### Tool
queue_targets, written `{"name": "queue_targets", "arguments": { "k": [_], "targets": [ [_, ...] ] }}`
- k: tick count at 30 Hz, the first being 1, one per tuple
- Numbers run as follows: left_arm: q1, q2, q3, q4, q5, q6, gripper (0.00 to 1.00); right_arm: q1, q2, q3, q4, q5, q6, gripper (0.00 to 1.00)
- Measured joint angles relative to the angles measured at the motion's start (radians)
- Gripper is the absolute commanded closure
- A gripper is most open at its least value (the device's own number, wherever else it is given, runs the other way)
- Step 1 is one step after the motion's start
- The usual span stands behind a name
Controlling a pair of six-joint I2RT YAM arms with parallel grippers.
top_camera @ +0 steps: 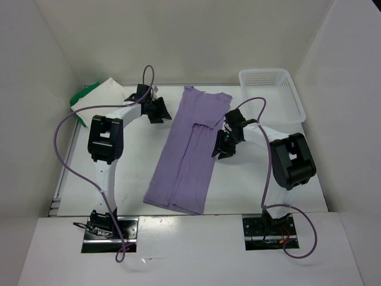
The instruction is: Fold and stack the t-shirts
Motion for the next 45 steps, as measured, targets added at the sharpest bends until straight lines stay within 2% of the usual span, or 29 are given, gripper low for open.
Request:
{"name": "queue_targets", "arguments": {
  "k": [2, 5, 9, 15, 19, 23, 27, 28, 29, 30, 31, 35, 36, 42, 43, 44, 45],
  "targets": [
    [0.000, 0.051, 0.076, -0.002, 0.028, 0.002, 0.48, 0.000, -0.001, 0.001, 0.004, -0.011, 0.001, 0.58],
    [-0.008, 0.135, 0.204, -0.008, 0.048, 0.015, 0.49, 0.000, -0.001, 0.001, 0.009, -0.026, 0.001, 0.58],
    [-0.030, 0.256, 0.374, -0.011, 0.103, 0.015, 0.56, -0.001, -0.001, 0.005, 0.013, -0.037, 0.002, 0.58],
    [-0.074, 0.356, 0.522, -0.033, 0.148, 0.010, 0.87, -0.001, -0.001, 0.024, 0.021, -0.037, 0.002, 0.58],
    [-0.085, 0.365, 0.536, -0.037, 0.135, -0.016, 0.99, -0.002, 0.000, 0.027, 0.028, -0.036, 0.002, 0.58],
    [-0.051, 0.352, 0.487, 0.008, 0.142, -0.086, 1.00, -0.005, 0.004, 0.028, 0.029, -0.031, -0.002, 0.57],
    [0.023, 0.267, 0.331, 0.074, 0.107, -0.138, 1.00, -0.008, 0.006, 0.028, 0.029, -0.029, -0.014, 0.55],
    [0.045, 0.241, 0.289, 0.085, 0.095, -0.149, 0.96, -0.010, 0.006, 0.028, 0.029, -0.029, -0.016, 0.52],
    [0.062, 0.219, 0.251, 0.098, 0.083, -0.159, 0.73, -0.012, 0.006, 0.028, 0.029, -0.029, -0.018, 0.50],
    [0.084, 0.193, 0.204, 0.119, 0.072, -0.170, 0.59, -0.014, 0.006, 0.028, 0.029, -0.029, -0.019, 0.46],
    [0.100, 0.173, 0.173, 0.137, 0.076, -0.186, 0.37, -0.016, 0.006, 0.028, 0.029, -0.030, -0.021, 0.45],
    [0.117, 0.094, 0.091, 0.191, 0.068, -0.187, 0.04, -0.016, 0.006, 0.025, 0.029, -0.045, -0.026, 0.42],
    [0.114, 0.071, 0.062, 0.197, 0.063, -0.174, 0.00, -0.014, 0.005, 0.019, 0.034, -0.053, -0.026, 0.42],
    [0.089, -0.166, -0.258, 0.172, 0.045, -0.112, 0.00, 0.043, -0.035, -0.133, 0.074, -0.094, 0.019, 0.41],
    [0.087, -0.218, -0.320, 0.155, 0.048, -0.106, 0.05, 0.064, -0.051, -0.159, 0.080, -0.114, 0.030, 0.41],
    [0.086, -0.282, -0.396, 0.149, 0.052, -0.096, 0.27, 0.088, -0.069, -0.184, 0.085, -0.122, 0.040, 0.41],
    [0.086, -0.340, -0.467, 0.139, 0.052, -0.096, 0.40, 0.113, -0.084, -0.208, 0.093, -0.131, 0.050, 0.41]
  ]
}}
